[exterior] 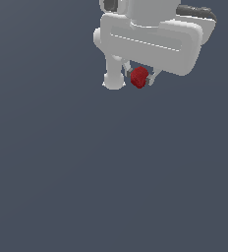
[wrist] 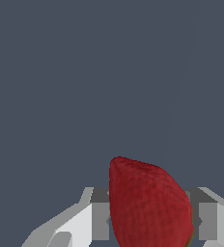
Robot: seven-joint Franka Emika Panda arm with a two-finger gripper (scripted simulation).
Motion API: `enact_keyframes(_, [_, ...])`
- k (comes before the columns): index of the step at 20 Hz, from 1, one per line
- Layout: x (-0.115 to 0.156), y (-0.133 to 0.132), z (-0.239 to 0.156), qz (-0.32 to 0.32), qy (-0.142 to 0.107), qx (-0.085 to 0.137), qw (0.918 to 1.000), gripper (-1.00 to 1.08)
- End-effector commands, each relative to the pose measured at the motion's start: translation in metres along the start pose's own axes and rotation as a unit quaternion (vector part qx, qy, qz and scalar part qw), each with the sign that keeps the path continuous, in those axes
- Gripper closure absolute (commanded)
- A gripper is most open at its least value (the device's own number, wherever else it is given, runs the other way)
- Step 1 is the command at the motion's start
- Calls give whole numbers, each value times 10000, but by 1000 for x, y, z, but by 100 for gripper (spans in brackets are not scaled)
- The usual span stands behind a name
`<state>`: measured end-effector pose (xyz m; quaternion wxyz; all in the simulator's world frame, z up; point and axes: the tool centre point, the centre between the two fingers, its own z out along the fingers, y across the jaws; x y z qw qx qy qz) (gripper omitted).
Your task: Pick up the object and move it to a goal position.
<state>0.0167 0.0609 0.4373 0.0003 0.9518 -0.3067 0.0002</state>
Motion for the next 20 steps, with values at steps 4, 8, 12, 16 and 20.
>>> enact_keyframes(4, [2, -11, -26, 0, -2, 0, 10000, 108])
enact_keyframes(8, [3, -16, -38, -2, -3, 2, 10000, 108])
enact_keyframes(12, [4, -19, -45, -2, -3, 2, 10000, 108])
enact_keyframes(16, [4, -21, -49, -2, -3, 2, 10000, 108])
enact_keyframes(20, [4, -21, -50, -2, -3, 2, 10000, 108])
